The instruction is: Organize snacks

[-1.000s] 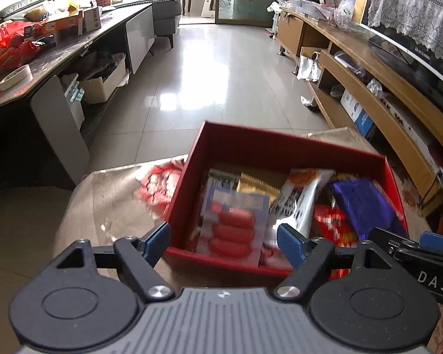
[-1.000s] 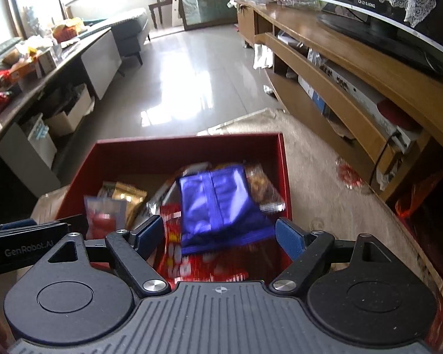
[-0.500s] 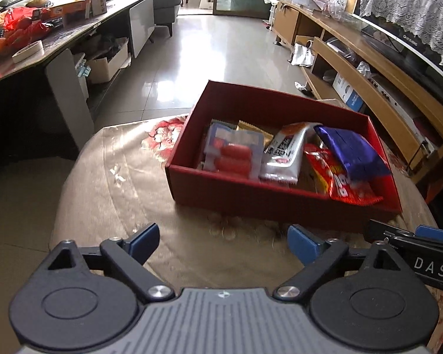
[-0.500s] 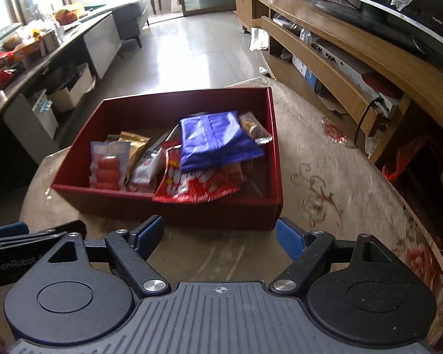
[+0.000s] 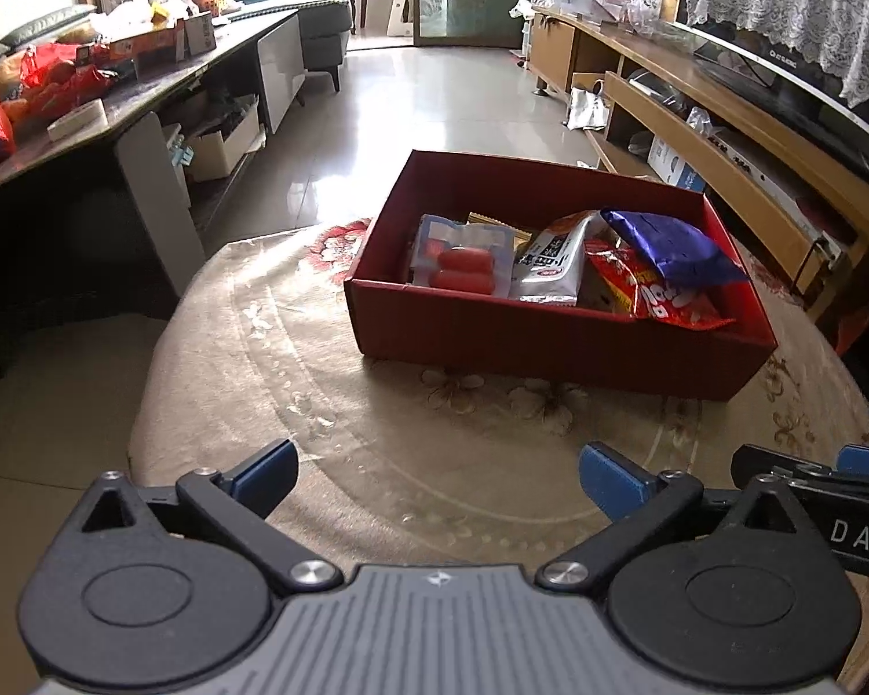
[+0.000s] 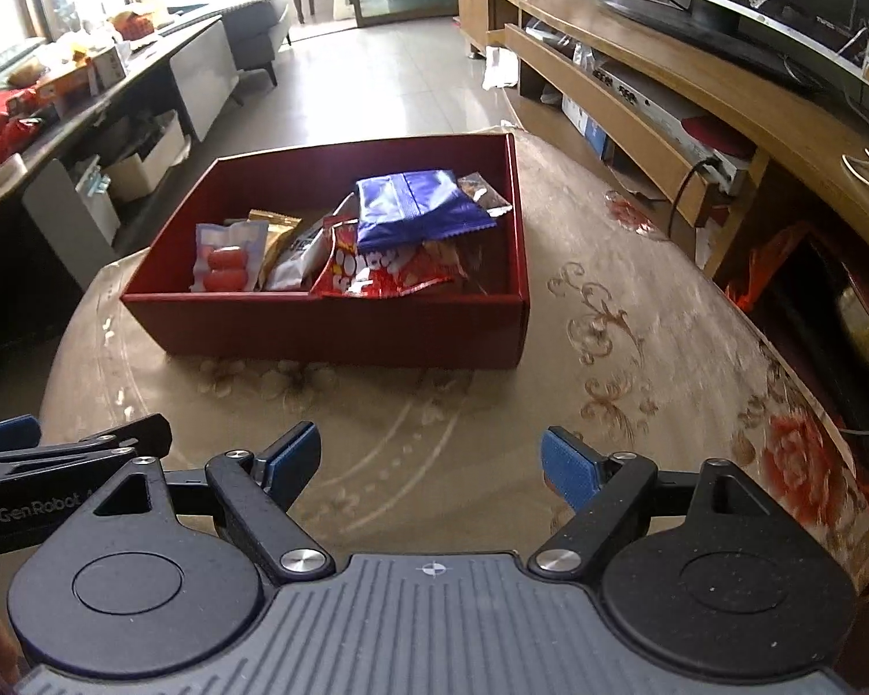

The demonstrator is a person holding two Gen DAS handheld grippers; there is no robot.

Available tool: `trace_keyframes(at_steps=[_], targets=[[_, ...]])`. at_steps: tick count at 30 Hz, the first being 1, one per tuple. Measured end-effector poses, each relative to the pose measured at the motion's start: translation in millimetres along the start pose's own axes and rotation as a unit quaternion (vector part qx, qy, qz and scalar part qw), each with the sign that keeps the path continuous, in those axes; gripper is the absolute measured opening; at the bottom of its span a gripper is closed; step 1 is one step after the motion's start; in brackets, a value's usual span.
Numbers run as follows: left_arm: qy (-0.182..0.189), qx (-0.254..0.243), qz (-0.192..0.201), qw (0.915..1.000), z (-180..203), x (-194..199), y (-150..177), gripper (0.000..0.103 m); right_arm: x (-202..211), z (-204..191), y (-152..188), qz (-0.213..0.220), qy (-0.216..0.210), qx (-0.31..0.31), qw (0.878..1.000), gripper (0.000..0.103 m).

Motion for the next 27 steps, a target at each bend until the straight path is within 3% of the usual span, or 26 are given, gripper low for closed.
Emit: trace_keyframes(at_steps=[27], targets=[[0.007,-0.018,-0.006,0.9998,3,20,40,0.103,24,3,39,-0.009,-0.007,0.005,1.0,0.088]])
Point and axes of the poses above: each gripper's, at about its wrist camera, not at the fingertips, and x roughly against the way its jaws point, z to its right, y to its underside, the point moved 3 cm from there along -x, roughly the way its jaws point, and after that the axes turned 4 degrees about y, right-handed, at the moved point
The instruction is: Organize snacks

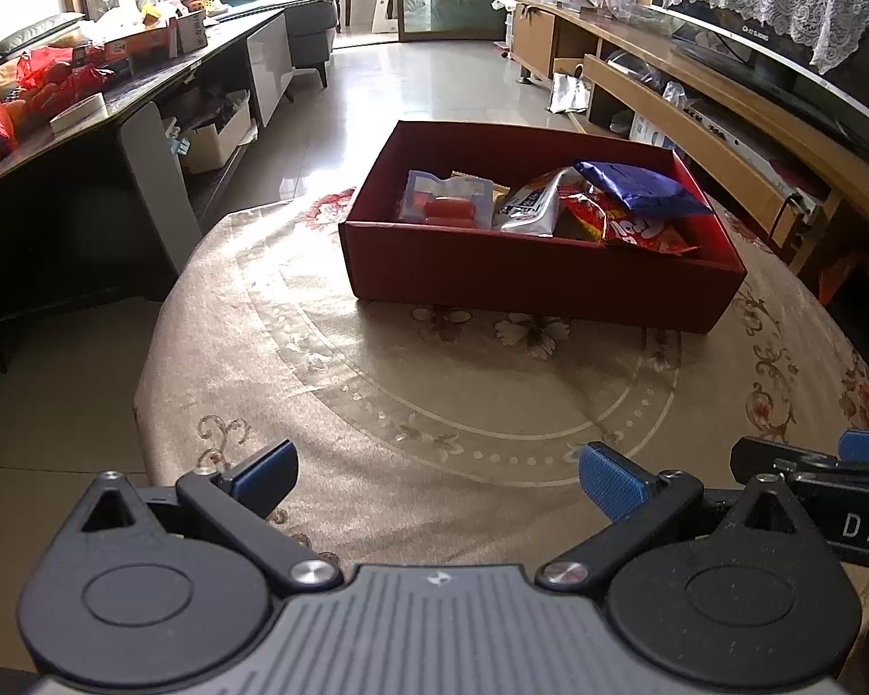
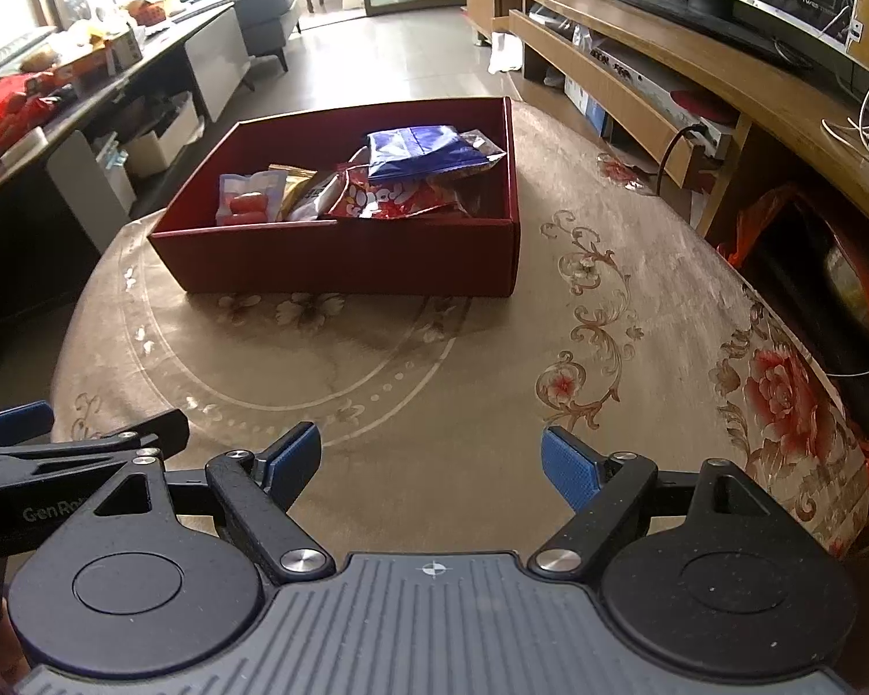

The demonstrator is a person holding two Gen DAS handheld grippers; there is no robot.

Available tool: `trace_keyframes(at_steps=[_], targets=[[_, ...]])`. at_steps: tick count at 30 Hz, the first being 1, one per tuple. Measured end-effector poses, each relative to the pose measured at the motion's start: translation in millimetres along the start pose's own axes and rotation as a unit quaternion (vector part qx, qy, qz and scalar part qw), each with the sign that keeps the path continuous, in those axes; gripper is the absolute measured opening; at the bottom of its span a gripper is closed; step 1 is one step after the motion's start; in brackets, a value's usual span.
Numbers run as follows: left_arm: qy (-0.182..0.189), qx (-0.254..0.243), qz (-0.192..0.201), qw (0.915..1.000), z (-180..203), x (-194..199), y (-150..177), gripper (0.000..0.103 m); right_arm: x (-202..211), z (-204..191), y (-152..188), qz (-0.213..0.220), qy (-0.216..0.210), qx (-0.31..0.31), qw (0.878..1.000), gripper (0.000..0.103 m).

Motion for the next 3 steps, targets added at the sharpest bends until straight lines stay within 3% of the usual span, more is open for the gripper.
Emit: trace_keyframes(at_steps=[3], targets=[[0.0,-0.002,0.0,1.0,1.0,1.5,0.6,0.103,0.3,0.9,-0.3,0.0,-0.002,-0.002,1.0,0.088]])
Point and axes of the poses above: each gripper's, at about its wrist camera, not at the fingertips, and x roughly against the way its jaws point, z to its right, y to its underside, the point moved 3 cm from there along -x, roughly the way its jaws point, and after that the axes turned 4 degrees about y, right-handed, at the moved point
